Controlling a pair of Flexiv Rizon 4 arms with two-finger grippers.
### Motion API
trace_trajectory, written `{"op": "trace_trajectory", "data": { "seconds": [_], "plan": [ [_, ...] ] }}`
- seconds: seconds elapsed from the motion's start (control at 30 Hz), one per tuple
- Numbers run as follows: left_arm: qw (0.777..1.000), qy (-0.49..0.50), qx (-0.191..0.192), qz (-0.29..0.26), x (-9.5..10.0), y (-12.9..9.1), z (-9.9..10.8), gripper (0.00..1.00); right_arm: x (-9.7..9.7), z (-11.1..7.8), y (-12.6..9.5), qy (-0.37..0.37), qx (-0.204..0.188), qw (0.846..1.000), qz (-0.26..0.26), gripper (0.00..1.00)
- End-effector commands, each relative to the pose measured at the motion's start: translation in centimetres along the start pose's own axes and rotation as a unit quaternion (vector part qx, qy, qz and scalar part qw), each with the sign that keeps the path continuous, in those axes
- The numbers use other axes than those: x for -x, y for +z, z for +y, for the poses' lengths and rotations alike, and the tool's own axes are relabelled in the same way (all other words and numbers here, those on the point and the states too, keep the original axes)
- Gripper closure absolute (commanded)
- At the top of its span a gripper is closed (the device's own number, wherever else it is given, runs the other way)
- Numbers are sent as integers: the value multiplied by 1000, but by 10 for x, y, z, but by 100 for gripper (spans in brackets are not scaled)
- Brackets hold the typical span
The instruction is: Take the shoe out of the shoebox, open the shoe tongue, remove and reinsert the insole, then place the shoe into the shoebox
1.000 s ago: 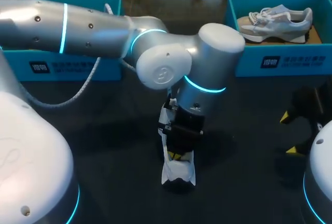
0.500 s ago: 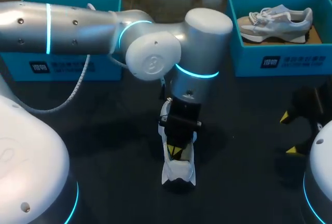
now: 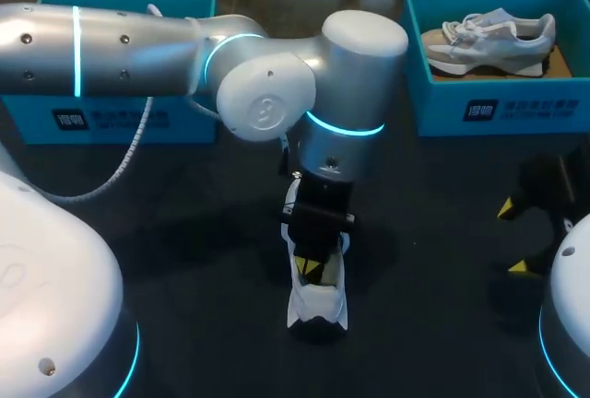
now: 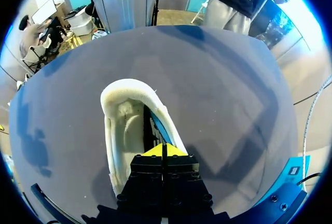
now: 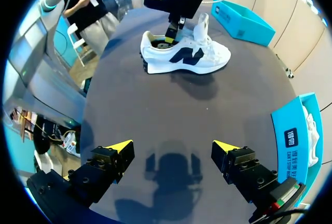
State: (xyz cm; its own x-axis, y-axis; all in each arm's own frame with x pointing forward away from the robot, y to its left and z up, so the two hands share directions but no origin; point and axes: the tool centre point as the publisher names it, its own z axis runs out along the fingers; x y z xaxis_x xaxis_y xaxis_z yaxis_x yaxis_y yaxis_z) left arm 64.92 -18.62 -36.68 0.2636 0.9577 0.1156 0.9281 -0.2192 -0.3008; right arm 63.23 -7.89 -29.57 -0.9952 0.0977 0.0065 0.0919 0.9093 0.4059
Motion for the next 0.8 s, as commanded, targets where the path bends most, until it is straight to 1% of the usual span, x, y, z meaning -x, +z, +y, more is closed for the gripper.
{"op": "trace_trajectory", "data": {
  "seconds": [0.03,0.17,0.2,0.27,0.3,0.43,0.6,0.67,0.8],
  "plan": [
    [1000,0,2,-1,-1,0,-1,100,-1,0,0,0,-1,1000,-1,0],
    [1000,-16,16,14,10,-7,8,100,-1,0,0,0,-1,1000,-1,0],
    [999,-18,25,20,12,-8,8,100,-1,0,0,0,-1,1000,-1,0],
    [999,-14,31,33,14,-10,8,100,-1,0,0,0,-1,1000,-1,0],
    [998,-17,41,38,15,-10,8,100,-1,0,0,0,-1,1000,-1,0],
    [997,-15,51,57,15,-3,11,100,-1,0,0,0,-1,1000,-1,0],
    [996,-18,57,68,11,8,14,100,-1,0,0,0,-1,1000,-1,0],
    [995,-22,67,71,7,11,13,100,-1,0,0,0,-1,1000,-1,0],
    [995,-24,74,69,-2,13,9,100,-1,0,0,0,-1,1000,-1,0]
  ]
}}
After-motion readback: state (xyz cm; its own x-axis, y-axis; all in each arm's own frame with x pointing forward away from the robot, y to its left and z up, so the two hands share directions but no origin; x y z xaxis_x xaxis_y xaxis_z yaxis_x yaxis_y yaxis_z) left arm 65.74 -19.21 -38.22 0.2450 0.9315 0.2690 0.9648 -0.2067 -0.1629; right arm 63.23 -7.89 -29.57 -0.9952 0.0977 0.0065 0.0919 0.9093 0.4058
